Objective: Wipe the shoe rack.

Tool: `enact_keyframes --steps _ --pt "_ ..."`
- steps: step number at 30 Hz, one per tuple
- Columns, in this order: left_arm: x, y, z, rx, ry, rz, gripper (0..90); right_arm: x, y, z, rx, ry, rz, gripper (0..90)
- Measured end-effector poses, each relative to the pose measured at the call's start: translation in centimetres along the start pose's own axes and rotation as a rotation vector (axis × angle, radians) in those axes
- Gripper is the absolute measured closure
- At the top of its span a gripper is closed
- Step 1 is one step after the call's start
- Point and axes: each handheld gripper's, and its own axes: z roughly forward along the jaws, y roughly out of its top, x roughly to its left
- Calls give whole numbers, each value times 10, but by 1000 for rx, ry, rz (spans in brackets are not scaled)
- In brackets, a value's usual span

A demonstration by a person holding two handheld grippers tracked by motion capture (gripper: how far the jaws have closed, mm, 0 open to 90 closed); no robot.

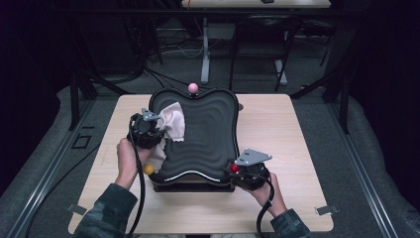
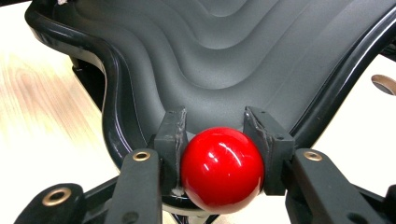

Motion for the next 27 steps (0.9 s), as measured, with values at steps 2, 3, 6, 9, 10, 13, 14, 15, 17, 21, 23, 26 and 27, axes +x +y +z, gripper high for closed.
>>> enact_keyframes --steps 2,3,6,9,10,13,14,15,17,21,23,26,27 --pt "-3 -5 -1 5 0 -2 830 0 0 0 -3 6 7 598" --pt "-4 -7 -2 7 0 -4 830 0 0 0 -3 7 7 598" --pt "-6 -13 -5 13 -4 -11 831 0 0 0 0 4 9 598" --pt "-9 -18 -6 13 -10 -5 833 0 0 0 -2 12 12 598" --pt "-9 -19 -7 21 -15 -2 834 0 0 0 -5 11 17 598" --pt "-11 -23 -9 25 -25 -17 835 -1 0 0 1 14 15 598" --pt "-13 -25 -9 27 -29 -19 835 -1 1 0 9 18 17 598" --pt "-15 -27 -10 27 -33 -17 836 -1 1 0 16 17 11 598" --pt "-21 -32 -11 43 -46 -11 836 -2 1 0 7 22 18 598" --pt "-32 -39 -13 58 -47 16 836 -1 1 0 11 16 14 598" --pt "-35 -41 -13 64 -49 20 836 -1 1 1 9 19 14 598" --pt "-37 -43 -15 71 -52 21 836 -2 2 0 16 18 7 598" --pt "-38 -44 -15 79 -55 25 836 -2 2 1 14 20 8 598"
